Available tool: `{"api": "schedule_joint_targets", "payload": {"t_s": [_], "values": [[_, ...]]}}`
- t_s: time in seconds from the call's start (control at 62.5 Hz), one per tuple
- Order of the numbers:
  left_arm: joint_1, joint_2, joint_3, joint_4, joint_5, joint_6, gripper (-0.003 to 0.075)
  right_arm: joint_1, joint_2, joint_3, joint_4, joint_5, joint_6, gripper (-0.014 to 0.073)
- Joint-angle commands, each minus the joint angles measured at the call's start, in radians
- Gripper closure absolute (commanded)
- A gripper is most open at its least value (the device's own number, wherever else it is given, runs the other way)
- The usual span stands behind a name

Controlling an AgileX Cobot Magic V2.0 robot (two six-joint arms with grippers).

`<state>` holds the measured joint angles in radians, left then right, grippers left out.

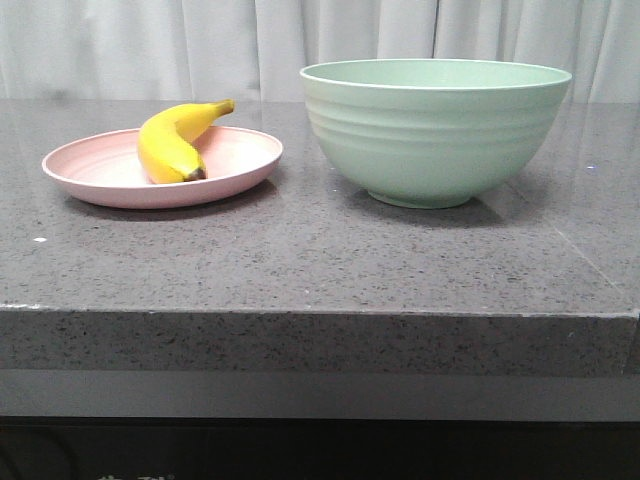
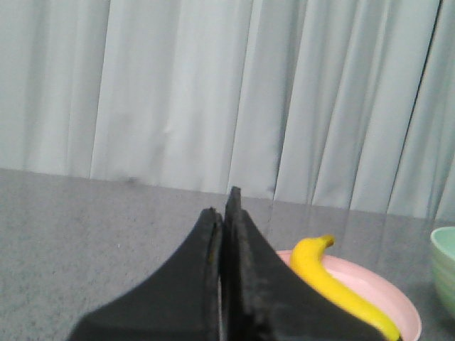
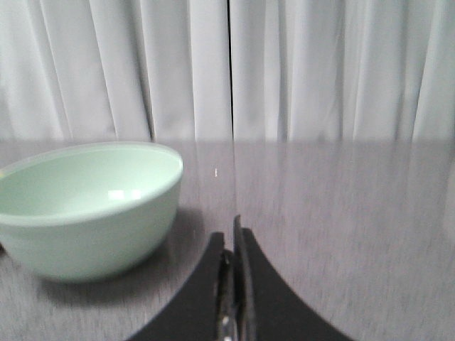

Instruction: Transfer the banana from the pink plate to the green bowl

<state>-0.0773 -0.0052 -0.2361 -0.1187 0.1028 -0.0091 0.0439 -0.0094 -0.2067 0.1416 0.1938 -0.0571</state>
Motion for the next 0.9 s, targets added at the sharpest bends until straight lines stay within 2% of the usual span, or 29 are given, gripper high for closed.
{"api": "schedule_joint_targets", "payload": {"t_s": [0.0, 0.224, 0.368, 0.783, 0.879], "values": [[0.003, 0.041, -0.131, -0.002, 0.024, -0.007, 0.0738, -0.004, 0.033, -0.126, -0.031, -0.018, -0.004, 0.0662], [0.003, 0.206, -0.394, -0.002, 0.254, -0.003, 0.0738, -0.004, 0.214, -0.392, -0.041, 0.164, -0.004, 0.0662], [0.003, 0.325, -0.507, -0.002, 0.377, -0.003, 0.0738, -0.004, 0.345, -0.519, -0.041, 0.285, -0.004, 0.0662], [0.003, 0.509, -0.487, -0.023, 0.381, -0.003, 0.0738, -0.004, 0.554, -0.545, -0.041, 0.327, -0.004, 0.0662], [0.003, 0.543, -0.487, 0.012, 0.383, -0.003, 0.0738, -0.004, 0.582, -0.544, -0.053, 0.339, -0.004, 0.0662]]}}
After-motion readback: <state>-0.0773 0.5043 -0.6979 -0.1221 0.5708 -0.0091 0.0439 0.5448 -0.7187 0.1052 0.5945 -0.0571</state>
